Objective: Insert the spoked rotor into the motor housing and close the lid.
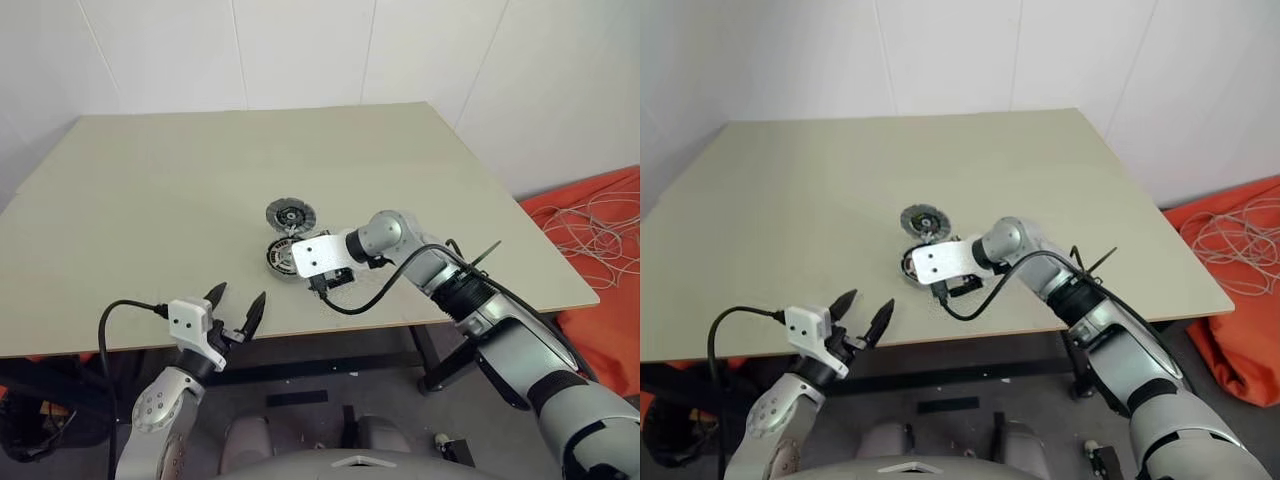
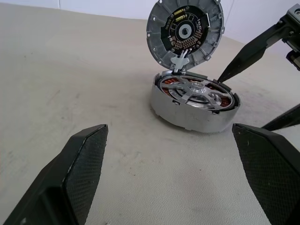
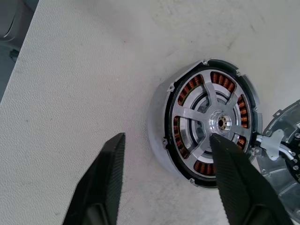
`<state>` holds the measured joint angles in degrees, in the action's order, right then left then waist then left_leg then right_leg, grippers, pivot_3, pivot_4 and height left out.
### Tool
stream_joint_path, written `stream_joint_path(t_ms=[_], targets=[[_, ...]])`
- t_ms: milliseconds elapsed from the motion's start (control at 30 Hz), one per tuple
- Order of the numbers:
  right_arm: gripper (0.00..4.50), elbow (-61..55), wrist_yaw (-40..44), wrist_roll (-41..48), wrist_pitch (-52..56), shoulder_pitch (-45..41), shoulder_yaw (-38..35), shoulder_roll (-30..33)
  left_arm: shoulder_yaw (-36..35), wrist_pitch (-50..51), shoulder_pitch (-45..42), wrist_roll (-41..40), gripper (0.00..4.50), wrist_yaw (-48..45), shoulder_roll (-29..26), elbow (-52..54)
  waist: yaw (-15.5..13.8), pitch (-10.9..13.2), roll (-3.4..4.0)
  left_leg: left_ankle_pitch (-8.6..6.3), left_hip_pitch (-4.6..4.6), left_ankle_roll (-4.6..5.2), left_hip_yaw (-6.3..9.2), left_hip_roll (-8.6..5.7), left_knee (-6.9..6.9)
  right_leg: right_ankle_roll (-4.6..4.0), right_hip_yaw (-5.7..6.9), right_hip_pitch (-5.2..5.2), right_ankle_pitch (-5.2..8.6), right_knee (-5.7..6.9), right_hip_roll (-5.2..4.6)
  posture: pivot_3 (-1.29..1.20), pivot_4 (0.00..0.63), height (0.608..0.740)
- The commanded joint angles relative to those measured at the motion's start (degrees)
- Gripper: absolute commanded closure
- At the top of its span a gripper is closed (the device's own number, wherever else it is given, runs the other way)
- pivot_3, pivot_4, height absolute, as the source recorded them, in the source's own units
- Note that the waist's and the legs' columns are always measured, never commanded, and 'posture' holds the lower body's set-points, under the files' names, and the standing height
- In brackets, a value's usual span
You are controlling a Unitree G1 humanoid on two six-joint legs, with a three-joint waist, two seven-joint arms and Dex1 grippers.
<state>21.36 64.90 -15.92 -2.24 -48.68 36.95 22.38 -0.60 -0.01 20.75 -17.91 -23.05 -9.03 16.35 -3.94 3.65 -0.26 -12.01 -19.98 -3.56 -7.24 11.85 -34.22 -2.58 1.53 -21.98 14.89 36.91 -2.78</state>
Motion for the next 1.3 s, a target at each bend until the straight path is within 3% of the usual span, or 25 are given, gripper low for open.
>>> stream_joint_path(t_ms=[33,200,233,533,867,1100,1300], targets=[[2.53,0.65,0.27,-1.05,-2.68,-1.55,-0.23,-0.71,-0.2,-1.58,-0.32,-0.03,0.0,-0.29,0.03,0.88,-0.01,0.0,0.0,0.0,0.01,0.0,0.0,0.0,0.0,0.0,0.0,0.01,0.0,0.0,0.0,0.0,0.0,0.74],[4.34,2.23,0.56,-2.0,-4.19,-1.89,-0.56,-1.55,-0.15,-1.67,-0.49,0.07,0.0,-0.22,0.11,0.7,0.02,0.0,0.0,0.0,0.01,0.0,0.0,0.01,0.0,0.0,0.0,0.01,0.0,0.0,0.0,0.0,0.0,0.74],[4.46,2.57,0.65,-2.13,-4.44,-2.01,-0.63,-1.69,-0.18,-1.65,-0.56,0.04,0.0,-0.21,0.1,0.67,0.03,0.0,0.0,0.0,0.01,0.0,0.0,0.01,-0.01,-0.01,0.0,0.01,0.0,0.0,0.0,0.0,0.0,0.74],[4.46,4.53,1.03,-2.27,-3.78,-2.13,-1.8,-2.96,-0.35,-1.62,-0.64,-0.08,0.0,-0.06,0.23,0.77,0.07,-0.01,-0.01,0.0,0.04,0.0,-0.02,0.01,-0.02,-0.03,0.0,0.02,-0.02,0.02,0.0,0.0,0.0,0.74],[4.46,-14.35,9.03,5.74,31.75,3.63,-5.71,-4.12,0.44,2.94,-1.63,-0.12,0.0,2.63,0.14,5.79,-0.07,-0.01,0.0,-0.04,0.01,0.09,0.03,0.01,-0.01,-0.06,-0.01,0.03,-0.03,-0.05,0.01,0.0,0.0,0.74],[4.46,-16.89,2.71,5.71,41.92,3.74,-5.07,-7.88,0.77,4.9,-1.64,-0.21,0.0,3.42,0.11,7.61,0.06,0.0,0.01,-0.01,0.09,0.02,0.01,0.02,0.0,-0.05,-0.02,0.04,-0.03,-0.03,0.03,0.0,0.0,0.74],[4.46,-14.25,-5.63,8.97,49.57,2.04,-9.04,-17.43,0.65,2.35,0.0,-0.01,0.0,2.52,0.28,5.64,0.06,0.01,0.03,0.01,0.18,-0.03,0.02,0.02,0.01,-0.04,-0.03,0.09,-0.03,0.0,0.04,0.0,0.0,0.74]])
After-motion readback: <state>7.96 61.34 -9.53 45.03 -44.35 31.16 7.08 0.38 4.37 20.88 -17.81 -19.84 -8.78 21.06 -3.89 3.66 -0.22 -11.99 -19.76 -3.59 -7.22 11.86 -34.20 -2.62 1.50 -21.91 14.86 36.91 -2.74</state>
